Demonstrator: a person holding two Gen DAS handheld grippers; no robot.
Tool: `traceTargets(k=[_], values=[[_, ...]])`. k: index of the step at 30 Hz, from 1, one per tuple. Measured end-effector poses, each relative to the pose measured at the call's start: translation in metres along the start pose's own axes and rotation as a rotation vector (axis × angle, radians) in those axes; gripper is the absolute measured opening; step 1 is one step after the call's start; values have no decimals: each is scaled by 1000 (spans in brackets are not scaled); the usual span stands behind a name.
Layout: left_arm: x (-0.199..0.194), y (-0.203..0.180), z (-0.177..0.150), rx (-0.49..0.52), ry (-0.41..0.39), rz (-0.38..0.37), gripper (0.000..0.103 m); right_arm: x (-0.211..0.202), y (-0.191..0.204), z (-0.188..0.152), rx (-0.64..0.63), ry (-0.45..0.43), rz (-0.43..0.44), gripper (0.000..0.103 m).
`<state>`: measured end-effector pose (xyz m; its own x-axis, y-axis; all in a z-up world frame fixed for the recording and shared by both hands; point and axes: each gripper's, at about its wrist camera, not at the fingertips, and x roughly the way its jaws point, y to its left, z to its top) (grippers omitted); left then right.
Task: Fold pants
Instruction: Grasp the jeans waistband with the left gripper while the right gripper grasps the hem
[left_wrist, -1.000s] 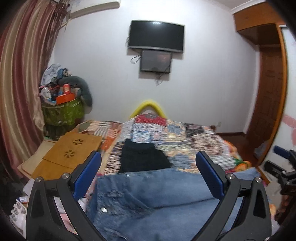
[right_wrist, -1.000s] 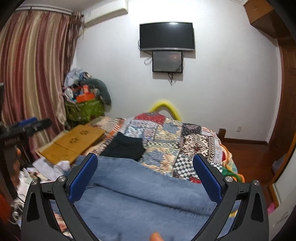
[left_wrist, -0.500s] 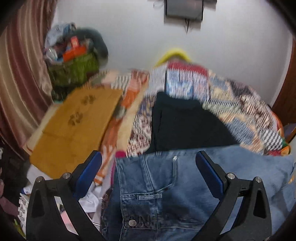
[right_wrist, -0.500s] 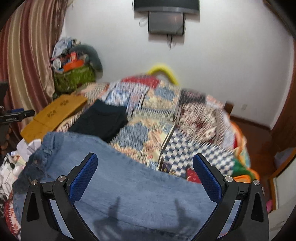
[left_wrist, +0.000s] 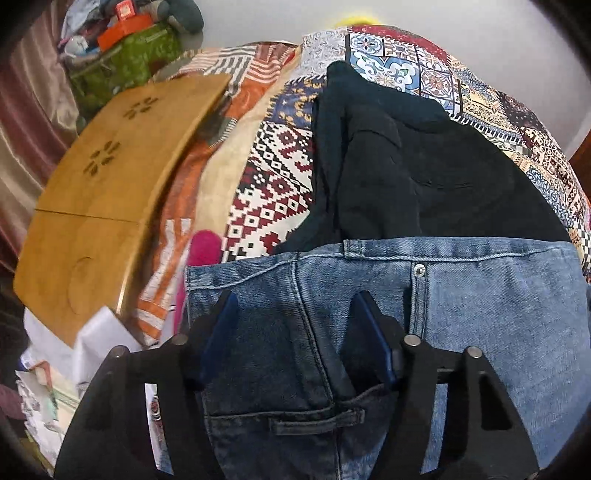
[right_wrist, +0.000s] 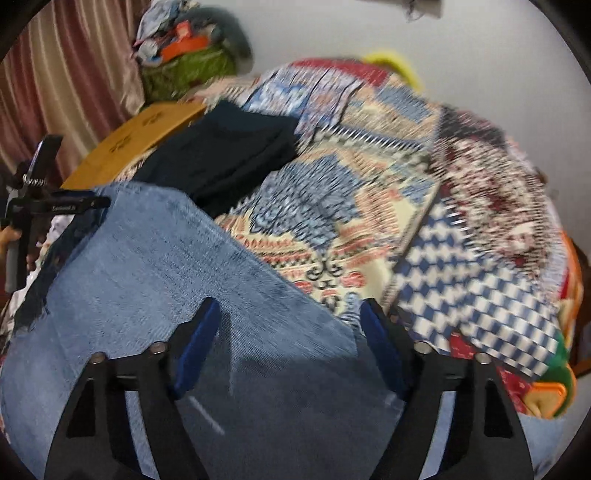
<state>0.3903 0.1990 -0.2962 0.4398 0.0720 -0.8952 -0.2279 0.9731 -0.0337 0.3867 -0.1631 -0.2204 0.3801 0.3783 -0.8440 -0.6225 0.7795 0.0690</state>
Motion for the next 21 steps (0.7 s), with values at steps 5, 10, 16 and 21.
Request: traceTargets(k=[5, 10, 16, 21], values=[[1, -3, -2, 6, -19, -25, 49, 26, -3, 8, -22, 66, 63, 68], [-1, -10, 3, 3, -36, -4, 31, 30, -5, 7, 14, 80, 125, 50], [-13, -2, 4, 0, -47, 11, 12, 20, 9, 3, -13, 31, 84, 15], [-36, -8, 12, 28, -96, 38, 10, 3, 10, 10, -23, -23, 30, 10]])
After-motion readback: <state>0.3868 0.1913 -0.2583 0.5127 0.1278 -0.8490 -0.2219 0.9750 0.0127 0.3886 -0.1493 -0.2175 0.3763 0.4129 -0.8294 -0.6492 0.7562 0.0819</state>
